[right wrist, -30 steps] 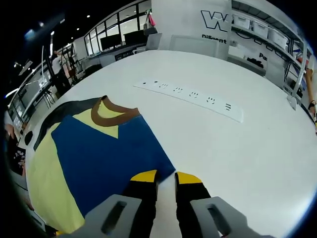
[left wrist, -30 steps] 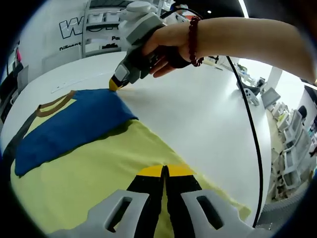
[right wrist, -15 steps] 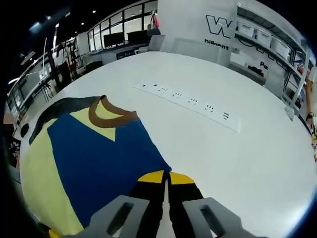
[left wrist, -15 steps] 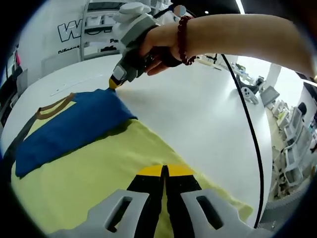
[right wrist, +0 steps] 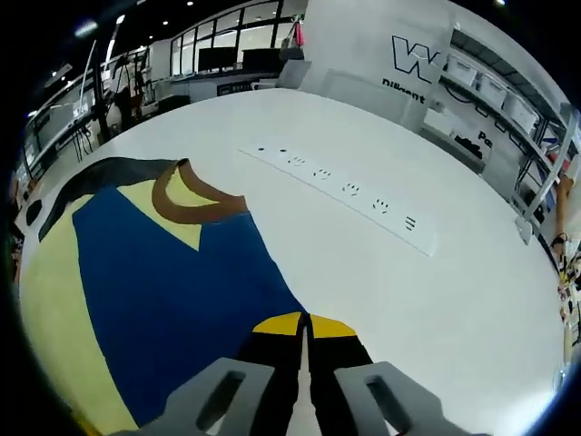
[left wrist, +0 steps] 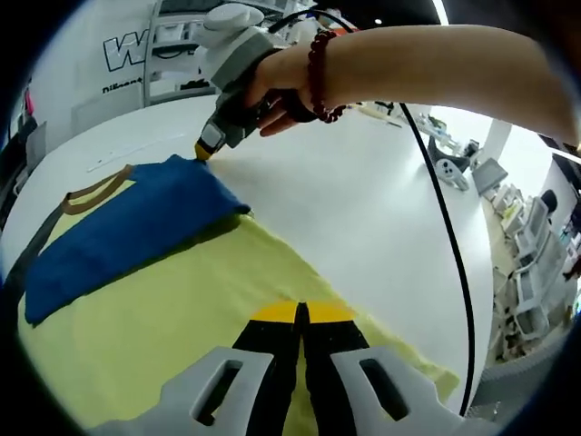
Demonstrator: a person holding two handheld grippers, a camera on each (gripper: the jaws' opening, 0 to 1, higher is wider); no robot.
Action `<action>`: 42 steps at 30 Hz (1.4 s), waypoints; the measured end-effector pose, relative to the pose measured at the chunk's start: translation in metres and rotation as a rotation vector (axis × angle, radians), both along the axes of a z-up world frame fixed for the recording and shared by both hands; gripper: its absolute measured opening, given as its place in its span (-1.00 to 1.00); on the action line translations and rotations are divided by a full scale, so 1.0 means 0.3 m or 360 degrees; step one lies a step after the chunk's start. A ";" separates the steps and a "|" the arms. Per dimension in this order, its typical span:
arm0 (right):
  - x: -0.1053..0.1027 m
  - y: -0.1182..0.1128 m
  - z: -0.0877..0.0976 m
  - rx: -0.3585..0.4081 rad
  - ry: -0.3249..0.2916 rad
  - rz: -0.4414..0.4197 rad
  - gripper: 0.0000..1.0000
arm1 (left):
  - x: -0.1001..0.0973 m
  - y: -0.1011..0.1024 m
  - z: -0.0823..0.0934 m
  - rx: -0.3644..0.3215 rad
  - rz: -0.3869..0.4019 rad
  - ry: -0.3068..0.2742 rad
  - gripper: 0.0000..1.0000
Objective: Fold the garment on the visible template until the final outline fits inside the template.
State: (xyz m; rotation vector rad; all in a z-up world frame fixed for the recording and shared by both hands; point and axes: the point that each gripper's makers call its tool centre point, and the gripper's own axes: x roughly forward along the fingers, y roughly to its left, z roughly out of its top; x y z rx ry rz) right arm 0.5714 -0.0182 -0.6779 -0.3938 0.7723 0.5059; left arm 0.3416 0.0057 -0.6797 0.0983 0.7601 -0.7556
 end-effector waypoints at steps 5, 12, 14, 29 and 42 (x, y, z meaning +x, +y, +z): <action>0.005 -0.002 0.004 -0.0023 -0.0025 0.0010 -1.00 | -0.007 -0.004 0.000 -0.0013 -0.0008 0.0015 -0.98; 0.005 0.000 0.005 -0.0059 -0.0036 0.0010 -1.00 | -0.003 -0.005 0.001 -0.0057 0.0020 0.0042 -0.97; 0.001 -0.013 0.011 -0.0036 0.0000 -0.0061 -1.00 | -0.003 -0.008 0.002 -0.0075 -0.0100 -0.0009 -0.95; -0.048 0.068 0.157 0.0211 -0.0039 -0.0070 -0.12 | -0.007 0.005 0.080 -0.0233 0.0003 0.0106 0.20; -0.147 0.119 0.217 0.0341 0.0034 -0.0048 0.34 | 0.003 0.062 0.187 -0.0263 0.0017 -0.0003 0.98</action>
